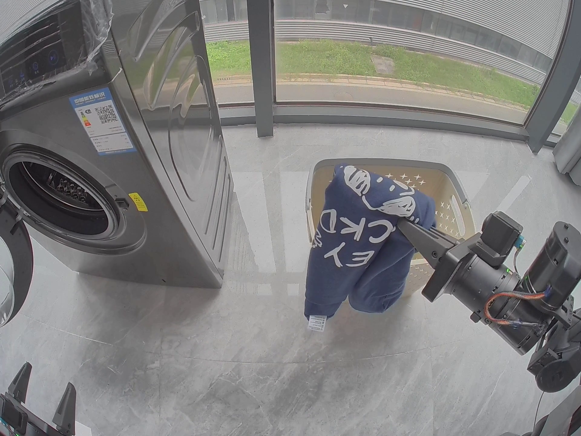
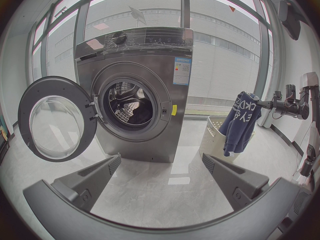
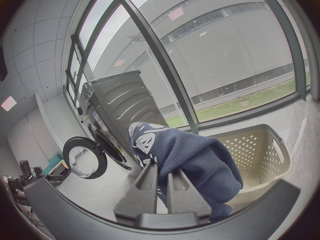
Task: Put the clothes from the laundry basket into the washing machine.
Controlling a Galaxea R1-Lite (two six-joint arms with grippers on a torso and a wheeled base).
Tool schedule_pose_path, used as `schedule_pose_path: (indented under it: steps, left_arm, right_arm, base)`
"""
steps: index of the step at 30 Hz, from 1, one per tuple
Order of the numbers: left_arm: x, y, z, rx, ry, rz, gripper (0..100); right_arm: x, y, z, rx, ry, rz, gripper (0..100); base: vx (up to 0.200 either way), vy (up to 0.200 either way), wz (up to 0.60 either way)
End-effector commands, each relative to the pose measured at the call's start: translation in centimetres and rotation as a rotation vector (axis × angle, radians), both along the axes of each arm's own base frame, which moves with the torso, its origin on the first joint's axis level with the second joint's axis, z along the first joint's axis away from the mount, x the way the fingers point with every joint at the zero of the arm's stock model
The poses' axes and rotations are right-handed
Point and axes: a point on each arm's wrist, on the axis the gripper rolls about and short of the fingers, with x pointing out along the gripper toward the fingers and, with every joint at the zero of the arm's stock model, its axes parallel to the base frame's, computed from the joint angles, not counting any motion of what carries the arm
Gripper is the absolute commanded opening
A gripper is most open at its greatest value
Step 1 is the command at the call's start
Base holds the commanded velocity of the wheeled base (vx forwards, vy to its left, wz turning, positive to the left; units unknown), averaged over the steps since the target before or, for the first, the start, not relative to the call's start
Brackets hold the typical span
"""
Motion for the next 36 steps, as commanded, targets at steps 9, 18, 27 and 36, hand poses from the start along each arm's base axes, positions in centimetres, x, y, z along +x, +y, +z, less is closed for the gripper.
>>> schedule_pose_path:
  steps: [9, 18, 27, 36]
  left_arm:
    - [0.00, 0.00, -0.49, -0.001, 0.000, 0.000, 100]
    - [0.00, 0.00, -0.49, 0.002, 0.000, 0.000, 100]
    - [0.00, 0.00, -0.49, -0.001, 0.000, -0.001, 100]
    - [0.00, 0.00, -0.49, -0.001, 0.000, -0.001, 100]
  right_arm:
    - [-0.20, 0.24, 0.28, 0.011, -0.012, 0.013, 0]
    - [-0.38, 0.48, 0.27, 0.013, -0.013, 0.028, 0]
    - [-0.26, 0.60, 0.41, 0.018, -0.017, 0.030, 0]
    - [-0.29, 0.63, 0.41, 0.018, -0.017, 0.033, 0]
  base:
    - [0.000, 0.044, 0.00]
    - [0.000, 0.200, 0.00]
    - [0.000, 0.200, 0.00]
    - [0.000, 0.200, 0.00]
